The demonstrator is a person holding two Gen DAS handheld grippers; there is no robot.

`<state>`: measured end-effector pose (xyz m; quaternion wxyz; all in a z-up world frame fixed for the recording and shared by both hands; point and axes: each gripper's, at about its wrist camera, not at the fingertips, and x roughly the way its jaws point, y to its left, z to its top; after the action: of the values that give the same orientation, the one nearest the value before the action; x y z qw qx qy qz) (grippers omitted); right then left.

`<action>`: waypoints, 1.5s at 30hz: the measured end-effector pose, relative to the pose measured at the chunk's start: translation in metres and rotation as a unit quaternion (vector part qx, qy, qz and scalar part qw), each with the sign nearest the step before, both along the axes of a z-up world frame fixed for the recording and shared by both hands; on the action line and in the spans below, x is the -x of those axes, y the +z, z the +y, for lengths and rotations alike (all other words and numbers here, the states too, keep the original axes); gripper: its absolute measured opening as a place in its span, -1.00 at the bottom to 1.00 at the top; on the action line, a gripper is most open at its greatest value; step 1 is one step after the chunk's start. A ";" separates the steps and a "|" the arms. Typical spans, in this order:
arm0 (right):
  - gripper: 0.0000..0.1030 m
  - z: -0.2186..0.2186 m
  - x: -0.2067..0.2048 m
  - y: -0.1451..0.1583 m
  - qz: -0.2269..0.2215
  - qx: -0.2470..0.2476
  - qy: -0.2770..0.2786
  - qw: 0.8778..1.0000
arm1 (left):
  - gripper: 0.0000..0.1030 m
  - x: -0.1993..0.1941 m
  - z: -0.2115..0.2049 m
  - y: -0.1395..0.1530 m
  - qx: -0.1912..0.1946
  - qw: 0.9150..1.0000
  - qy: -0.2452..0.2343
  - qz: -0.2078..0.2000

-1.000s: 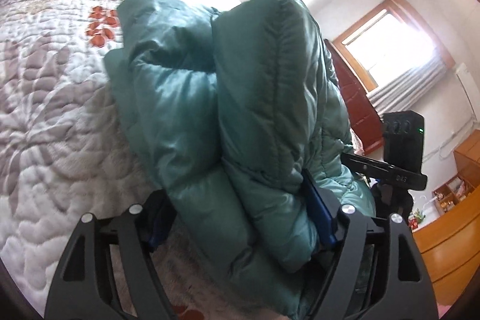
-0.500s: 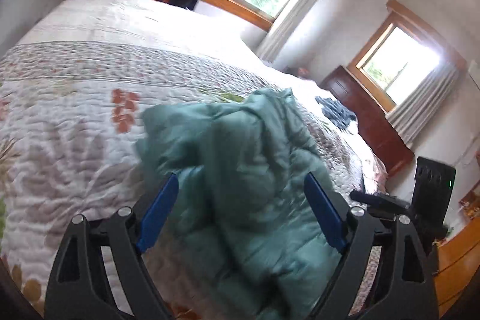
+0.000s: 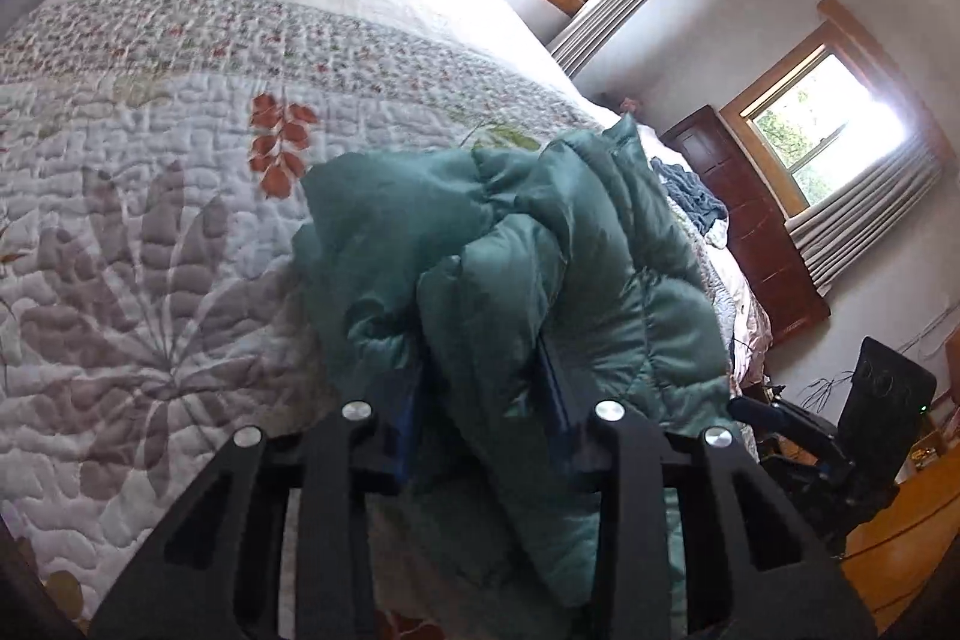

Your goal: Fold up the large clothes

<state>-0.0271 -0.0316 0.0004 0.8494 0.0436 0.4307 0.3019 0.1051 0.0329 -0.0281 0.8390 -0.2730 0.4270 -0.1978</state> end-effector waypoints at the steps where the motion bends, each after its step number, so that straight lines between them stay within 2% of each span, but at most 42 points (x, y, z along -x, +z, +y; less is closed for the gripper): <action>1: 0.34 0.003 0.001 -0.001 0.000 0.001 0.002 1.000 | -0.32 -0.001 0.000 -0.005 0.000 1.000 -0.002 0.003; 5: 0.34 0.011 0.004 0.000 -0.006 0.013 0.002 1.000 | -0.26 -0.006 -0.001 -0.031 0.009 1.000 -0.011 0.015; 8: 0.34 0.012 0.009 0.005 -0.009 0.011 0.006 1.000 | -0.22 -0.006 -0.001 -0.036 0.012 1.000 -0.013 0.018; 13: 0.34 0.007 0.018 0.015 -0.016 0.004 0.003 1.000 | 0.14 0.002 0.007 -0.030 0.018 0.999 0.008 0.028; 16: 0.34 0.010 0.029 0.021 -0.023 -0.001 0.012 1.000 | 0.39 0.014 0.009 -0.019 0.005 0.999 0.030 0.022; 21: 0.35 0.028 0.053 0.031 -0.049 0.004 0.042 0.998 | 0.43 0.036 0.015 -0.005 0.001 0.999 0.049 0.007; 23: 0.45 0.030 0.059 0.033 -0.050 0.003 0.047 0.998 | 0.49 0.045 0.017 0.002 -0.002 0.998 0.056 0.007; 25: 0.58 0.028 0.064 0.033 -0.053 0.005 0.042 0.998 | 0.55 0.058 0.018 0.008 -0.016 0.998 0.067 0.006; 28: 0.60 0.024 0.071 0.031 -0.062 0.018 0.025 0.998 | 0.65 0.077 0.013 0.016 -0.043 0.996 0.077 0.002; 33: 0.93 0.017 0.088 0.027 -0.069 0.035 -0.009 0.997 | 0.78 0.111 0.000 0.027 -0.106 0.990 0.091 -0.011; 35: 0.92 0.015 0.094 0.025 -0.073 0.045 -0.024 0.996 | 0.87 0.125 -0.010 0.033 -0.142 0.985 0.097 -0.015; 38: 0.93 0.011 0.103 0.022 -0.087 0.061 -0.053 0.993 | 0.88 0.142 -0.022 0.038 -0.170 0.979 0.107 -0.022; 42: 0.93 0.005 0.108 0.016 -0.079 0.071 -0.084 0.991 | 0.89 0.158 -0.031 0.042 -0.174 0.977 0.116 -0.029; 45: 0.93 -0.001 0.109 0.010 -0.059 0.065 -0.100 0.991 | 0.89 0.170 -0.040 0.043 -0.195 0.970 0.140 -0.034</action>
<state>-0.1358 -0.0326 0.0101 0.9001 0.0131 0.3925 0.1889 -0.0647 -0.0074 0.0151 0.9094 -0.1542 0.3864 -0.0007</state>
